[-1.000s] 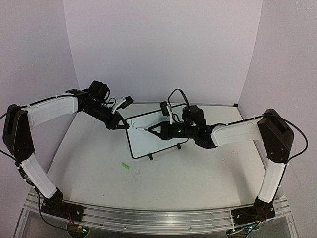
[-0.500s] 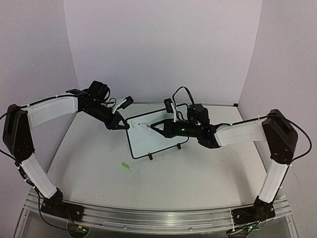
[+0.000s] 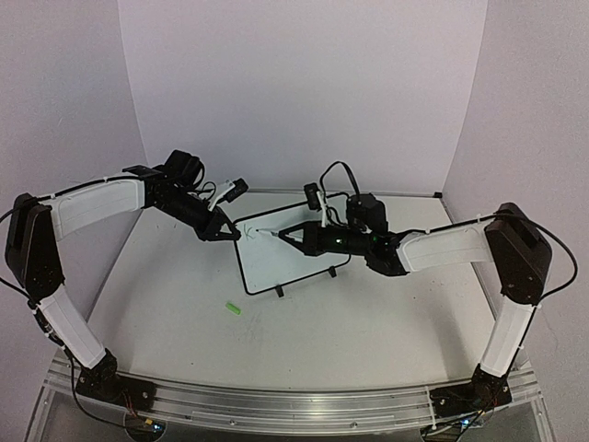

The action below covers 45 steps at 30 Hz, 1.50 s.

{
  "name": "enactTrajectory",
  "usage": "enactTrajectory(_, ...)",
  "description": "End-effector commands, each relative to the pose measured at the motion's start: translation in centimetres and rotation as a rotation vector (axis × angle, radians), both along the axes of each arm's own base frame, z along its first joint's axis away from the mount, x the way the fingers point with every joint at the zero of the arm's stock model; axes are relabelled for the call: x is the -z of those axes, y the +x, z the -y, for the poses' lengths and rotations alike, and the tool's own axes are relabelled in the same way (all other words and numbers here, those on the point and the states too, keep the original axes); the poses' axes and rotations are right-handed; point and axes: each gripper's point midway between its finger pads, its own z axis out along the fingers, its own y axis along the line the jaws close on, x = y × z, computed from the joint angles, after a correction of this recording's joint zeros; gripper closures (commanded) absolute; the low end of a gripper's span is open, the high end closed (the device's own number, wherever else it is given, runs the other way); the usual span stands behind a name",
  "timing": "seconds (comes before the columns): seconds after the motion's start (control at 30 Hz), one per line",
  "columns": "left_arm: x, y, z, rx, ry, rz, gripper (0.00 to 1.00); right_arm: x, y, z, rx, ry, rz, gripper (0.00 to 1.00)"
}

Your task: Write a sentence on the whiteboard

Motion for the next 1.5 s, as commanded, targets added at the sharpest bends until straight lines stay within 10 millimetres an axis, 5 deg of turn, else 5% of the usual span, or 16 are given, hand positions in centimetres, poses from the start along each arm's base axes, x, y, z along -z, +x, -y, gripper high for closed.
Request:
enactTrajectory(0.0, 0.5, 0.7, -0.7, -0.012, 0.058, 0.022, 1.0, -1.6, 1.6, 0.1, 0.059, 0.033, 0.035, 1.0)
enactTrajectory(0.77, 0.5, 0.7, -0.7, -0.013, 0.062, 0.022, 1.0, -3.1, 1.9, 2.1, 0.112, 0.043, 0.059, 1.0)
enactTrajectory(1.47, 0.6, 0.7, -0.7, -0.013, 0.065, 0.019, 1.0, -2.5, 1.9, -0.4, 0.001, 0.058, 0.03, 1.0)
